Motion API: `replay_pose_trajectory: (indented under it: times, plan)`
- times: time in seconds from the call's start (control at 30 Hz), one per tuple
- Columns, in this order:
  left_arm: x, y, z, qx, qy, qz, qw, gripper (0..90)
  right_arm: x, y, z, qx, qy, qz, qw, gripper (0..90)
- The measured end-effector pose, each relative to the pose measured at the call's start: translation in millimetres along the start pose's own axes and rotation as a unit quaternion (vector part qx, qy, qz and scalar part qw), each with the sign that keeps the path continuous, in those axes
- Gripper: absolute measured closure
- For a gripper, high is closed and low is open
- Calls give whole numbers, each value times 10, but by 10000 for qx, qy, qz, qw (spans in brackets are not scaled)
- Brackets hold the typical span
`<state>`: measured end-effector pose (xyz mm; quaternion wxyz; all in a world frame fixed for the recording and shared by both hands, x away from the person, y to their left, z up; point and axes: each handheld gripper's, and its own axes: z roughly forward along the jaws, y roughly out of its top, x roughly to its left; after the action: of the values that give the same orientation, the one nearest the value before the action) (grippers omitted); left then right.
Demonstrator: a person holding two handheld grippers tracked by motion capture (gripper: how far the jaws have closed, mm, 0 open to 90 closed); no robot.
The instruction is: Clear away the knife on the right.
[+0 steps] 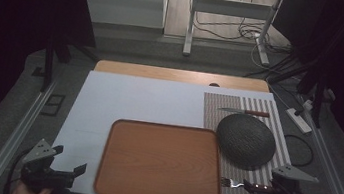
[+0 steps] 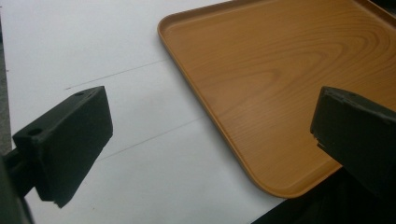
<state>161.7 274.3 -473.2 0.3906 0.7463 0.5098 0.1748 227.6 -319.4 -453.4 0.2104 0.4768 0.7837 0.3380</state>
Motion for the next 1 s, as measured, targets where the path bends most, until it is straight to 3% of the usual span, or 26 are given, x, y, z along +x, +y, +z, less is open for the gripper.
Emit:
replay_pose_trajectory:
  times: [0.43,1.0]
  plan:
    - [25,1,5,7,-63,-79,9999,2,12,4,16,136,-40,-79,9999,8]
    - [38,7,12,26,-133,-114,9998,2,-19,7,23,187,155,8,9997,8]
